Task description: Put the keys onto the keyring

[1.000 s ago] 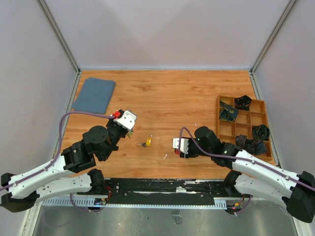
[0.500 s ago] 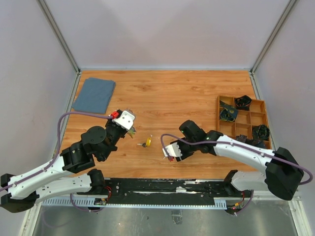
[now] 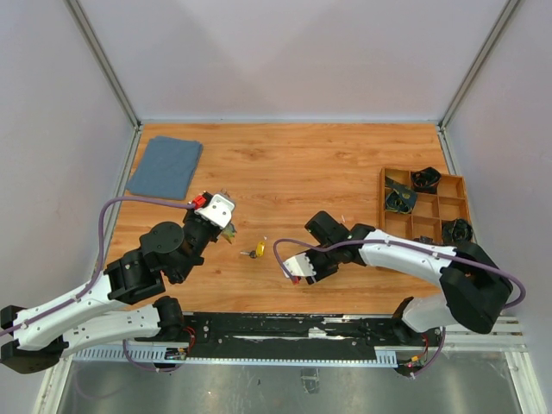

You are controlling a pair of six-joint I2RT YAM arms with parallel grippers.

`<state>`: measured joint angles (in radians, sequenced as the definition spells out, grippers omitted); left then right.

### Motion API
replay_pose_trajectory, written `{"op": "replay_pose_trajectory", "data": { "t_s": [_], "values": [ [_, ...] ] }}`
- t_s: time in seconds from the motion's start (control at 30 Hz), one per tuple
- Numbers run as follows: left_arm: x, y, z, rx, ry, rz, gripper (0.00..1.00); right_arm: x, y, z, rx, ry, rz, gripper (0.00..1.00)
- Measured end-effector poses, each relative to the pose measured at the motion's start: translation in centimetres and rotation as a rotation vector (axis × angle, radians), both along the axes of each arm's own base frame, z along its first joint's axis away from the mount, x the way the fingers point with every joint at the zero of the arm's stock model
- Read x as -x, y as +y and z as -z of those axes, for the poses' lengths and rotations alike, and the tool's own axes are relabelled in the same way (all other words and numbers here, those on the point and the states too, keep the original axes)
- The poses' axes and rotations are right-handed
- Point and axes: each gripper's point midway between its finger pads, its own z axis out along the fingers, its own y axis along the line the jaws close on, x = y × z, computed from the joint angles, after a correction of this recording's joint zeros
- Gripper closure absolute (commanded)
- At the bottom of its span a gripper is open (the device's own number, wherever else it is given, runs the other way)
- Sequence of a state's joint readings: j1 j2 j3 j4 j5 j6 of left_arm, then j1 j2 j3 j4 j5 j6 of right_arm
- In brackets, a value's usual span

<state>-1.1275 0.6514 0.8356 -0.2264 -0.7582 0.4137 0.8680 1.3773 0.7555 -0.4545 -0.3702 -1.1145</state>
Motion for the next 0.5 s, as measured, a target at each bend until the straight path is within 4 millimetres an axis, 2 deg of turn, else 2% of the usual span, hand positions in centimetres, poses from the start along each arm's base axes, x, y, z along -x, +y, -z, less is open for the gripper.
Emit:
{"op": "replay_pose_trajectory", "data": {
  "t_s": [0.5],
  "values": [
    [0.0,0.0,0.0,0.0,0.0,-0.001,1.0,-0.6,-0.3,1.4,0.063,0.006,0.014,0.67]
  ]
}}
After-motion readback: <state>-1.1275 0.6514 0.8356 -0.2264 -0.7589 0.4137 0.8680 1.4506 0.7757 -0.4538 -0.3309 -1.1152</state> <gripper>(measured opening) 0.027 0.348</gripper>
